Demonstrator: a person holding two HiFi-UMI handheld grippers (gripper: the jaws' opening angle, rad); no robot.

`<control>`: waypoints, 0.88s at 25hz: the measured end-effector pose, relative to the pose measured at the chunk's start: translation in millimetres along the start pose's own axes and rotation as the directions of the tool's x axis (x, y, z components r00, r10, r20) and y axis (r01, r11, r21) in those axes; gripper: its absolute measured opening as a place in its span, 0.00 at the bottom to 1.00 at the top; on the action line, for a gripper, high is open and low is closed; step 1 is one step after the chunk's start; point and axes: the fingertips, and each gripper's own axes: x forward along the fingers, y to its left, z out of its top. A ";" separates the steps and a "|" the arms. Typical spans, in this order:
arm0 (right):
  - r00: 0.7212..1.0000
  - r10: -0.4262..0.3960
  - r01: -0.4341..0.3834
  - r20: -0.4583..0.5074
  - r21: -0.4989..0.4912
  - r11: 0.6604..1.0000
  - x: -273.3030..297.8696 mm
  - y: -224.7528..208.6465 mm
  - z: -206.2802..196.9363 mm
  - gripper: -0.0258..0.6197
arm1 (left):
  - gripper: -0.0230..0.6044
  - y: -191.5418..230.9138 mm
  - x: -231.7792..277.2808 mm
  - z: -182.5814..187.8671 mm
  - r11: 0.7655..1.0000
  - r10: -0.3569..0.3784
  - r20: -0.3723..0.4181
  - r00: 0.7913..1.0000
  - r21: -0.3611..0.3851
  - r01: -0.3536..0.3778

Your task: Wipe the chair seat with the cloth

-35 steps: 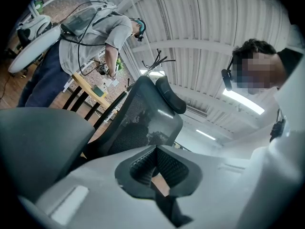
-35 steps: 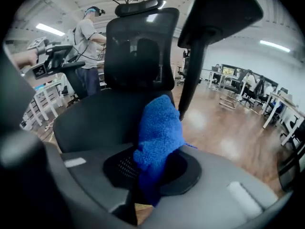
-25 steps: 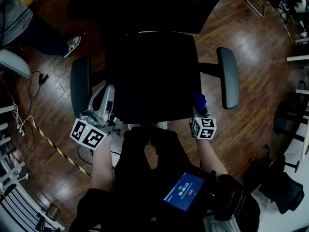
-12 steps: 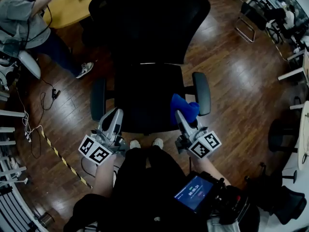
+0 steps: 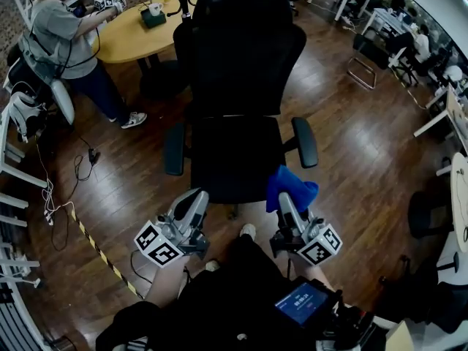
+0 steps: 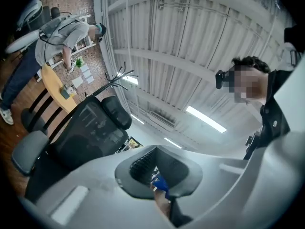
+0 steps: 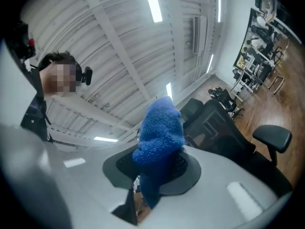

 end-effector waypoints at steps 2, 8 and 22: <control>1.000 -0.007 0.007 0.016 0.010 1.000 -15.9 25.2 -12.7 0.17 | 0.02 -13.1 -33.4 3.0 1.000 0.002 0.003 1.000 -0.007 -0.002; 0.999 0.029 -0.031 0.032 0.051 0.998 -38.4 82.3 -31.2 0.17 | 0.02 -33.3 -103.2 12.7 0.999 0.042 0.035 0.998 -0.025 -0.042; 0.993 0.119 -0.120 0.026 0.046 0.992 -55.0 94.6 0.4 0.17 | 0.02 -91.2 -47.6 0.9 0.997 -0.056 0.040 0.998 0.054 0.054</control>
